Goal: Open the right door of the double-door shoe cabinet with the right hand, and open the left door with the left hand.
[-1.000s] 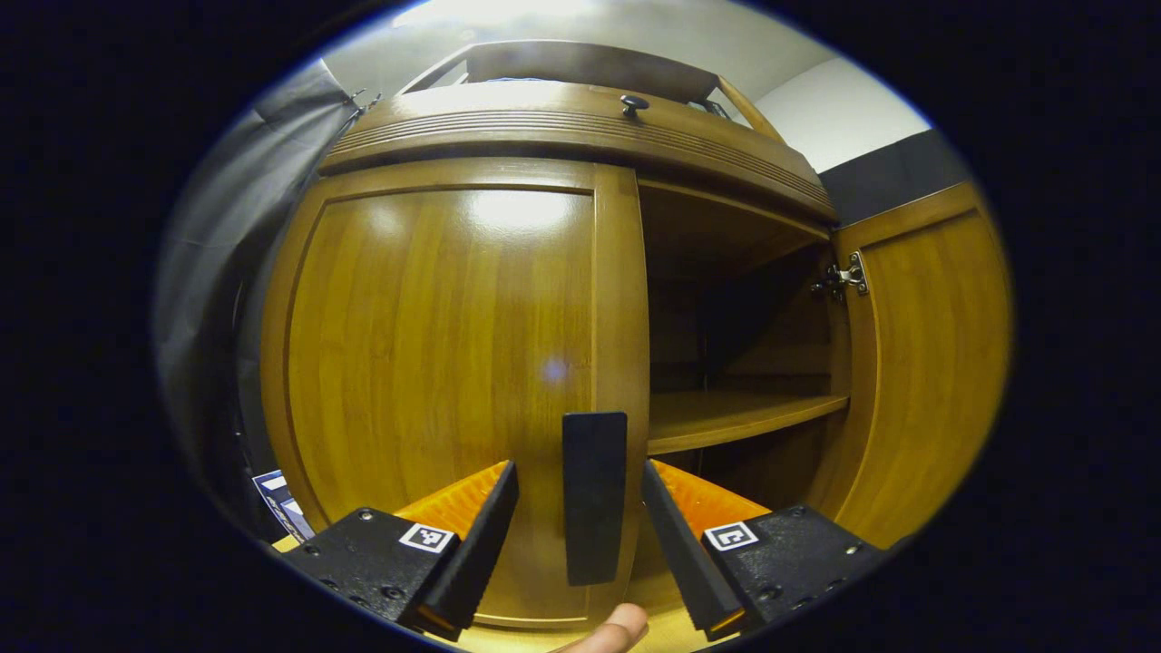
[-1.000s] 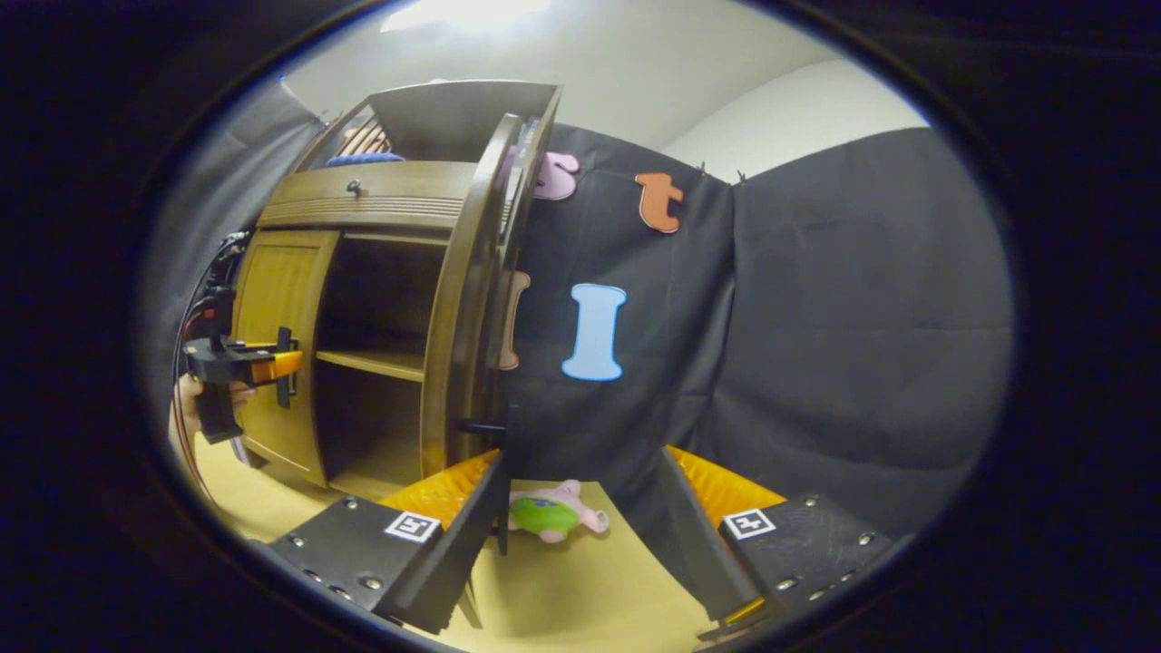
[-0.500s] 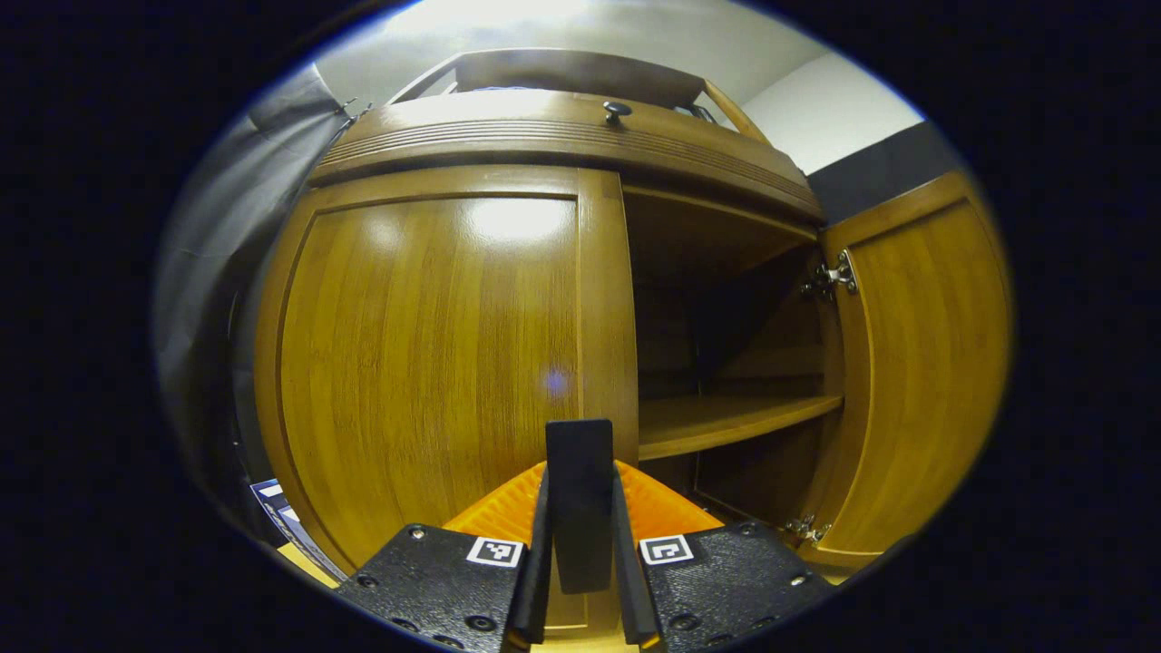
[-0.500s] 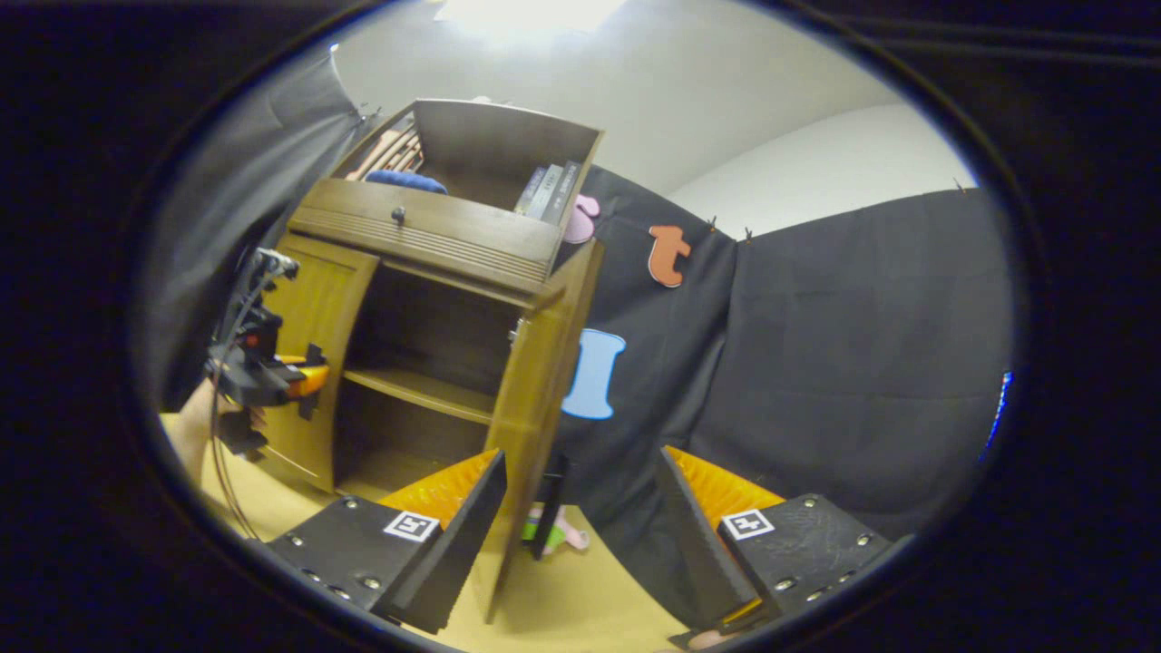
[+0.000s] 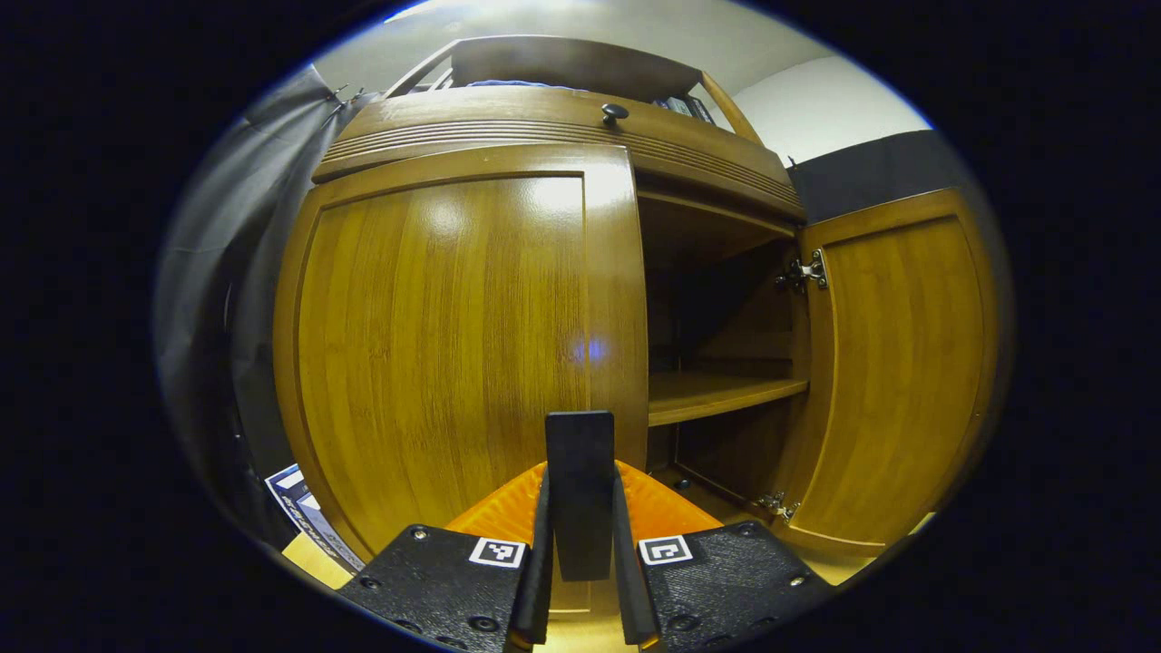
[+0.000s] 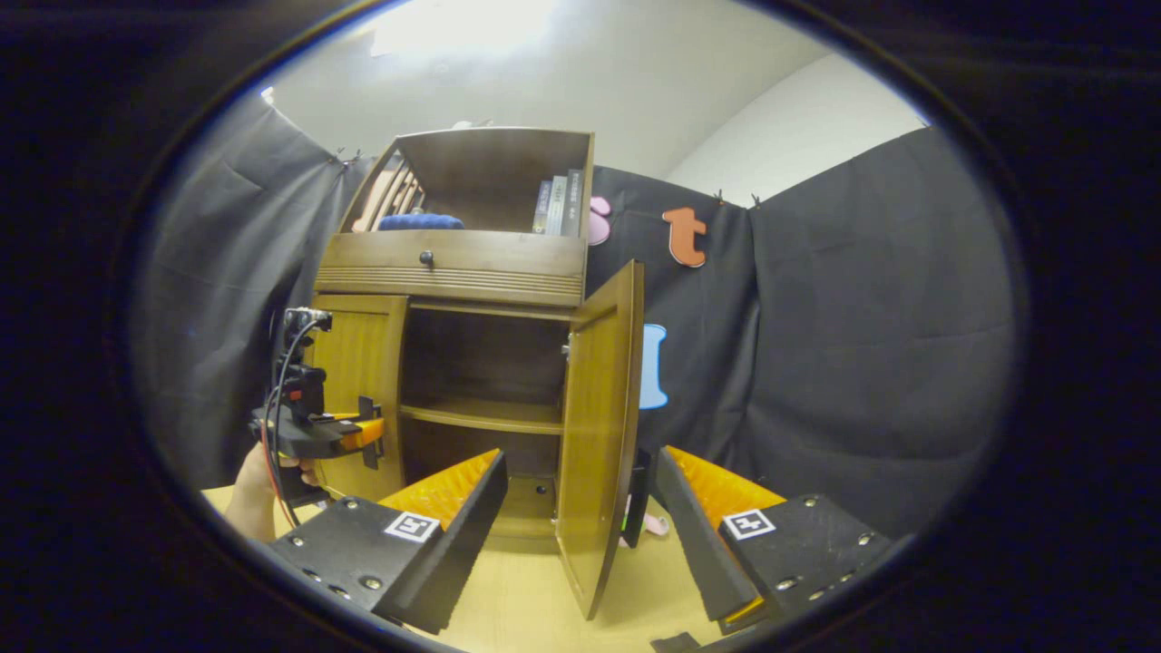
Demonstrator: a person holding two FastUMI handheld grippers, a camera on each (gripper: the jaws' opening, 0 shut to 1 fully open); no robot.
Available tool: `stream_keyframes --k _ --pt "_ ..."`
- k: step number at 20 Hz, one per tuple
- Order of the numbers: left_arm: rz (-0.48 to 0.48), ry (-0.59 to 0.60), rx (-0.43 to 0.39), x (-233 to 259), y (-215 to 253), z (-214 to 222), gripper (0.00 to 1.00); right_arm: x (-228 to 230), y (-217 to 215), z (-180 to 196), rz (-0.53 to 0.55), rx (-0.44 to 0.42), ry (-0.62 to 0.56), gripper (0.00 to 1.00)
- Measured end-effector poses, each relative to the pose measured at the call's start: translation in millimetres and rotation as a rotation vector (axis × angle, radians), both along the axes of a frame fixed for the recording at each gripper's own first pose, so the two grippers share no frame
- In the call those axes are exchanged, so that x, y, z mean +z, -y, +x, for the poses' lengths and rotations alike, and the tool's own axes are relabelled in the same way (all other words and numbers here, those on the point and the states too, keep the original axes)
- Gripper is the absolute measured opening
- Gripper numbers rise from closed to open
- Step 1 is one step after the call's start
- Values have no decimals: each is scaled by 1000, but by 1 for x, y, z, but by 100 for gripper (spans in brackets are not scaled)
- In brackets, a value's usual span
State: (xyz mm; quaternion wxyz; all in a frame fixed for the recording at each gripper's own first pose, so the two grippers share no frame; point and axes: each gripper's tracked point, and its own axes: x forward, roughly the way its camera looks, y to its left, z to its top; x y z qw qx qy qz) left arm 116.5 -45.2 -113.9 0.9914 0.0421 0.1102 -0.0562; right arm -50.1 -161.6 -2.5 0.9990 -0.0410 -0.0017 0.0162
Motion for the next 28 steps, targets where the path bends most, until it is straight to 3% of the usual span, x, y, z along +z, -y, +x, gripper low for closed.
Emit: stream_keyframes --k 11,15,19,28 --pt "0 -83 -103 6 -8 -54 31 9 -15 -14 68 -1 15 98" --pt "17 -141 -92 10 -15 -74 33 2 -13 -18 42 -31 -10 98" --pt "6 -133 -83 20 -28 -98 32 5 -22 -23 103 -10 -9 98" --pt "0 -100 -6 38 -63 -140 32 14 -52 -40 49 30 2 98"
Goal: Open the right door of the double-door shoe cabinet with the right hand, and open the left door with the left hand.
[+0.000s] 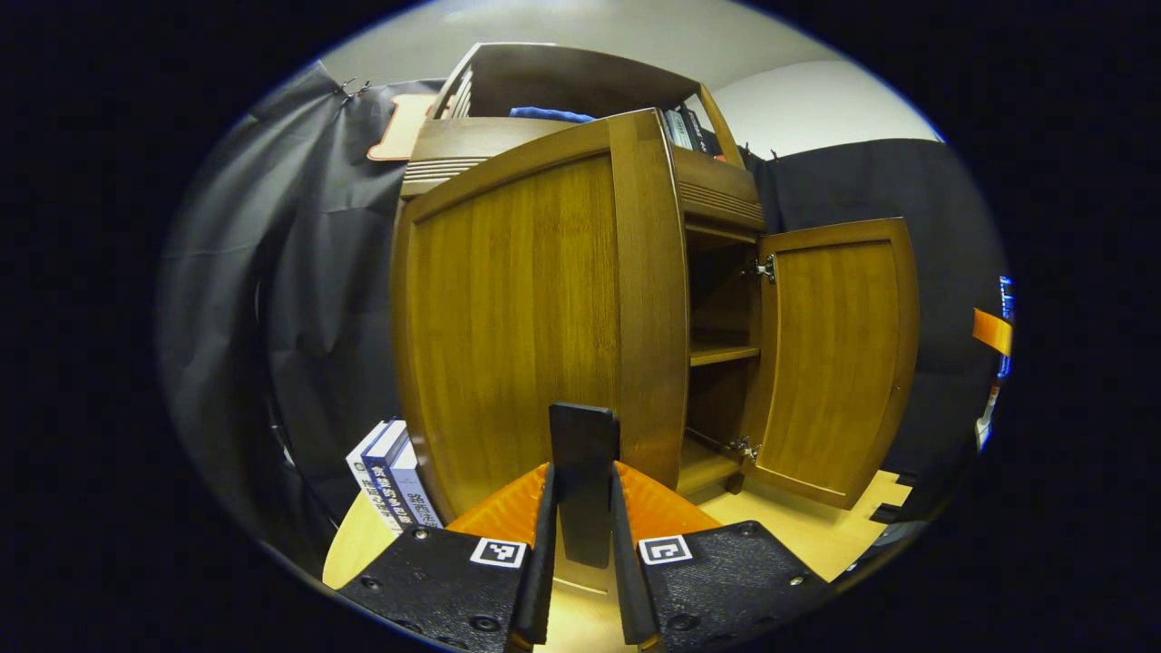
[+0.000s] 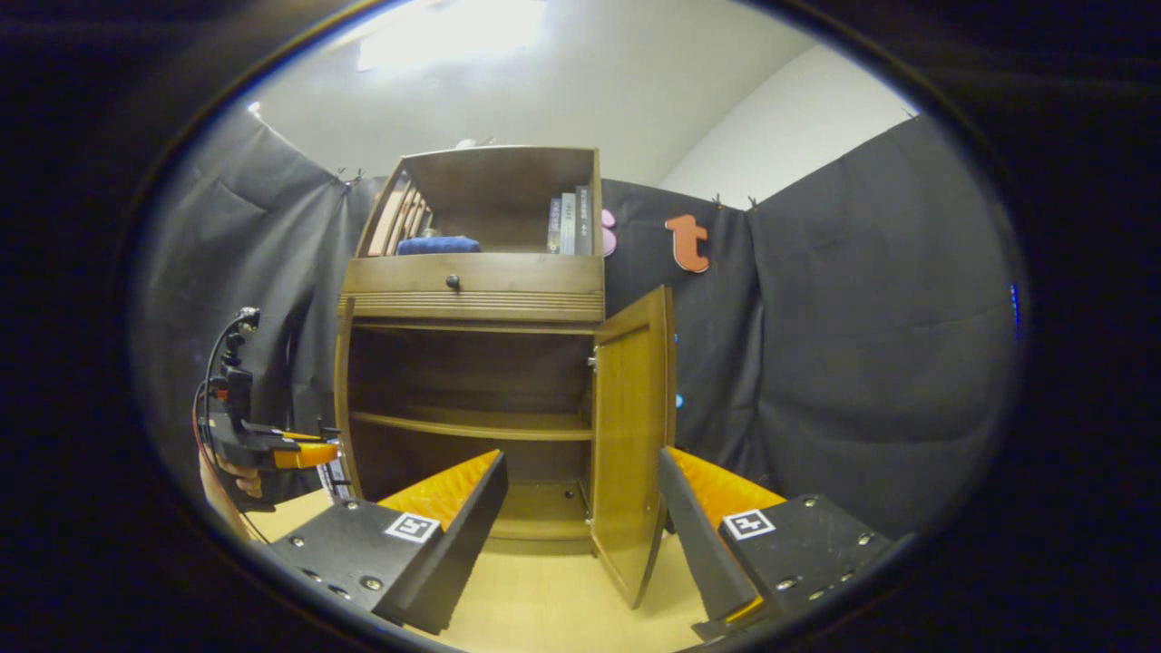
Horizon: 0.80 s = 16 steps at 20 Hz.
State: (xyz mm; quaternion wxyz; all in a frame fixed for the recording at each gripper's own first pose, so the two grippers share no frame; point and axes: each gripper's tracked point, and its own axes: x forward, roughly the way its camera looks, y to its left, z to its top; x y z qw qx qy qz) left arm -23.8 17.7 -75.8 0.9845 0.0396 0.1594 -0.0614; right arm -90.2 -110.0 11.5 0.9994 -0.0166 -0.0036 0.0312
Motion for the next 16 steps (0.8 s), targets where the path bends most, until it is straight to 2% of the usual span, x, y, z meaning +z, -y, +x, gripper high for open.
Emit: stream_keyframes --k 3,7,9,12,15,16 --pt "1 25 70 3 -8 -6 31 0 -13 -4 -3 25 -4 98" --pt "74 78 182 8 -19 -12 31 2 -29 -9 13 62 10 98" --pt "102 87 197 8 -19 -14 31 0 -33 -11 6 72 9 98" --pt "94 87 202 9 -19 -12 31 0 -36 -16 11 85 9 98" --pt "62 60 195 7 -15 -9 25 0 -38 -16 21 87 11 98" --pt "65 61 199 7 -15 -9 26 0 -39 -17 26 91 11 98"
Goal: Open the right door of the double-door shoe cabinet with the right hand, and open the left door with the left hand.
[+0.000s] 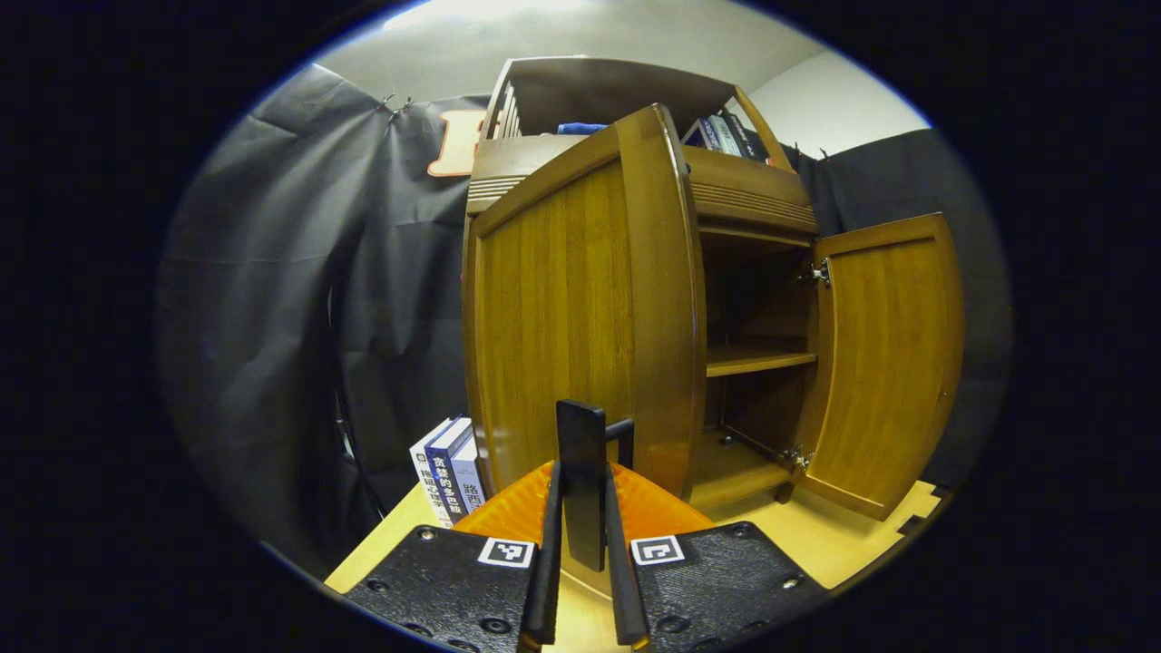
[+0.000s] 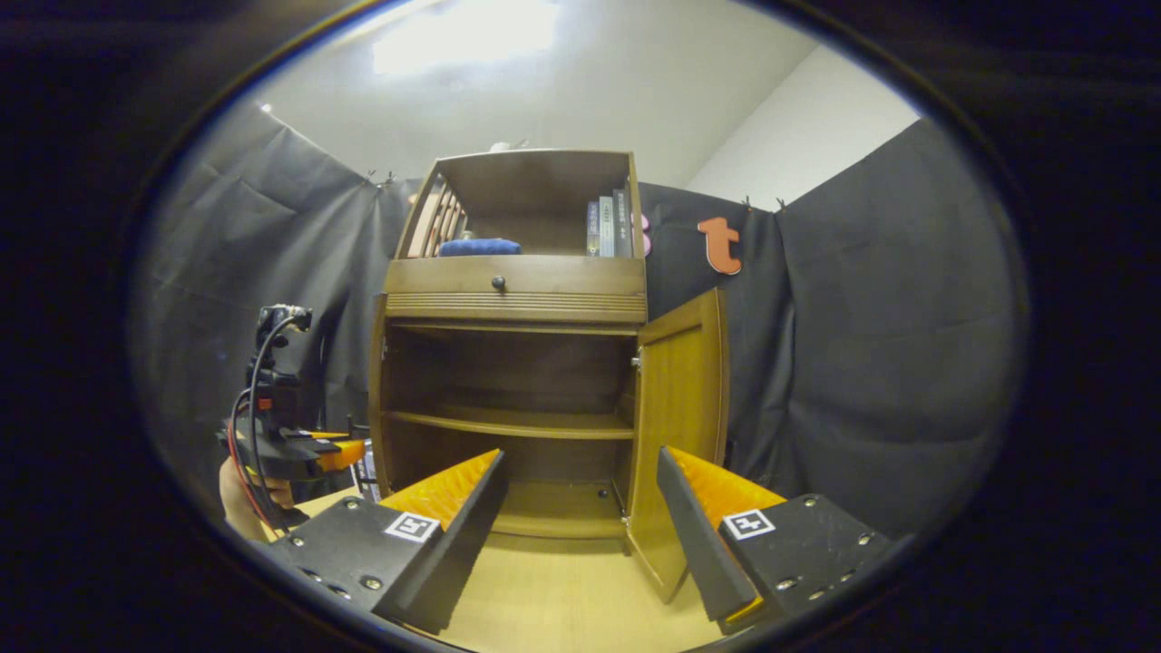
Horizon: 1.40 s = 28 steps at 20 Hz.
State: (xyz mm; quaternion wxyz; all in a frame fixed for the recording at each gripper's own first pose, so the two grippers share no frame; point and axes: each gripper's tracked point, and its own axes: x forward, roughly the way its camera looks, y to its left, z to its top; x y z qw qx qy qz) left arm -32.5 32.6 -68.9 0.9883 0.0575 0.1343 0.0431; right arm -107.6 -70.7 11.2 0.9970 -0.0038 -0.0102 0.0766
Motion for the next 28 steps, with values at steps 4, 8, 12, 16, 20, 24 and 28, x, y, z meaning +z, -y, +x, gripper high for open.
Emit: stream_keyframes --k 4,8,12,16,20,24,28 --pt "39 35 34 6 -15 -11 23 2 0 -3 12 3 11 98" --pt "56 35 49 13 -37 -23 17 -1 -6 -2 24 10 8 98" --pt "54 18 44 17 -59 -34 12 -5 -22 0 32 38 2 98" --pt "64 7 22 22 -85 -39 7 -9 -38 0 48 69 -3 98" --pt "83 -1 66 26 -131 -46 2 -10 -48 5 106 77 6 98" --pt "20 -6 -7 28 -148 -45 1 -8 -55 15 154 69 16 98" --pt "-4 -7 -90 27 -163 -45 1 -1 -62 13 160 51 56 98"
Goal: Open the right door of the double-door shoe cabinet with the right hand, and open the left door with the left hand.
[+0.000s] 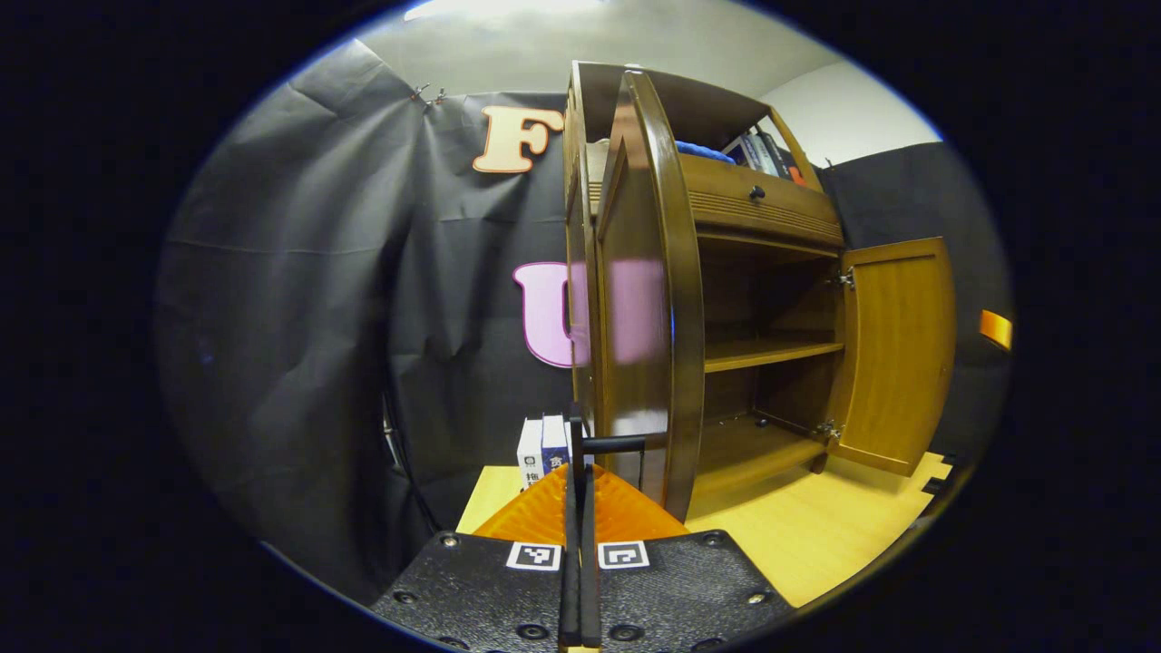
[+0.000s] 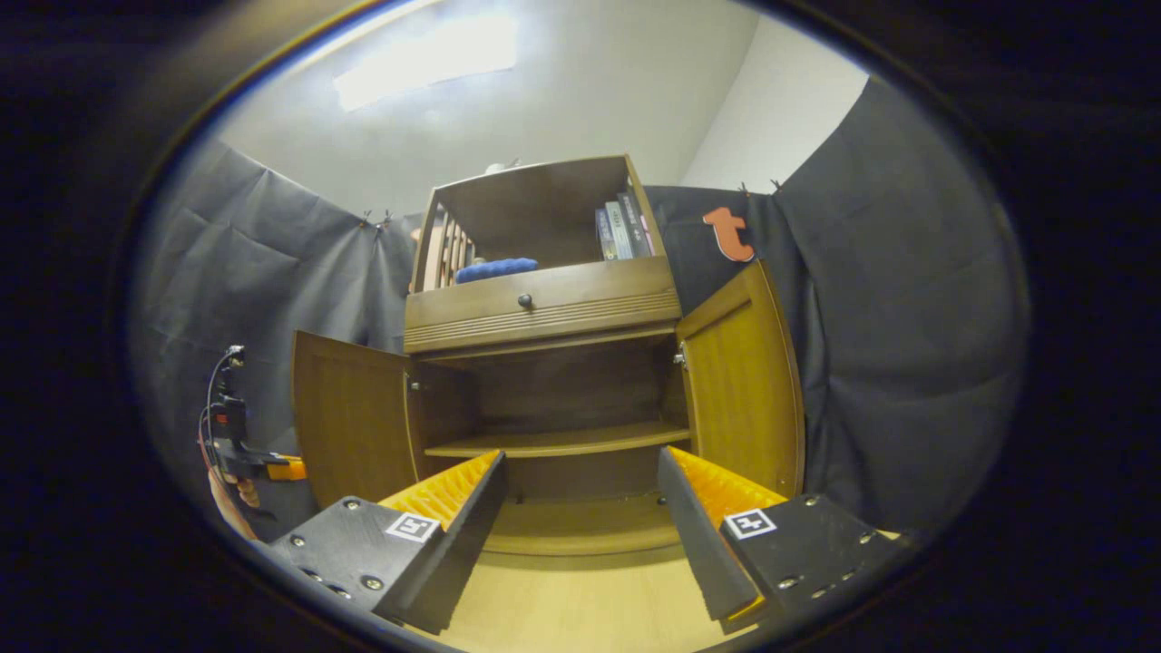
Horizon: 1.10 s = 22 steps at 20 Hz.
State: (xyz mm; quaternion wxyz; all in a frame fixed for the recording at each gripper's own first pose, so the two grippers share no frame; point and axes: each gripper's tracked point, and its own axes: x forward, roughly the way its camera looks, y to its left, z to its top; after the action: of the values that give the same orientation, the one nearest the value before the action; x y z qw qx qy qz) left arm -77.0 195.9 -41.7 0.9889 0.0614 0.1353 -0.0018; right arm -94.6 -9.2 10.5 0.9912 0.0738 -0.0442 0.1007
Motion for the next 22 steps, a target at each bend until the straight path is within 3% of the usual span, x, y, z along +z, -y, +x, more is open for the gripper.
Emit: stream_keyframes --k 4,9,12,13,14,15,16,17,18,19,20,22 --pt "-26 19 -94 -1 -1 0 2 6 -9 -8 -44 -16 43 97" --pt "-71 12 -110 -2 -2 1 5 1 -17 -11 -53 5 29 98" --pt "-70 17 -106 -3 -3 0 4 -1 -23 -19 -7 52 15 98" --pt "-65 16 -100 -4 -4 -2 15 -2 -23 -20 -1 57 13 98" --pt "-55 14 -90 -5 -5 -4 12 -2 -22 -21 -3 58 12 98" --pt "-47 12 -82 -6 -5 -7 23 -3 -21 -22 -9 56 11 98" --pt "-39 13 -77 -6 -4 -9 13 -4 -21 -23 -13 57 9 98" --pt "-31 12 -71 -7 -4 -11 27 -5 -22 -23 -22 53 7 98" --pt "-22 10 -64 -8 -4 -13 19 -5 -20 -23 -33 43 8 98" --pt "-16 10 -54 -9 -5 -15 35 -4 -18 -23 -46 31 12 99" --pt "-13 5 -46 -10 -6 -17 27 -4 -17 -24 -57 23 14 97" --pt "-1 16 -19 -7 -10 -20 38 -4 -19 -26 -57 29 16 99"
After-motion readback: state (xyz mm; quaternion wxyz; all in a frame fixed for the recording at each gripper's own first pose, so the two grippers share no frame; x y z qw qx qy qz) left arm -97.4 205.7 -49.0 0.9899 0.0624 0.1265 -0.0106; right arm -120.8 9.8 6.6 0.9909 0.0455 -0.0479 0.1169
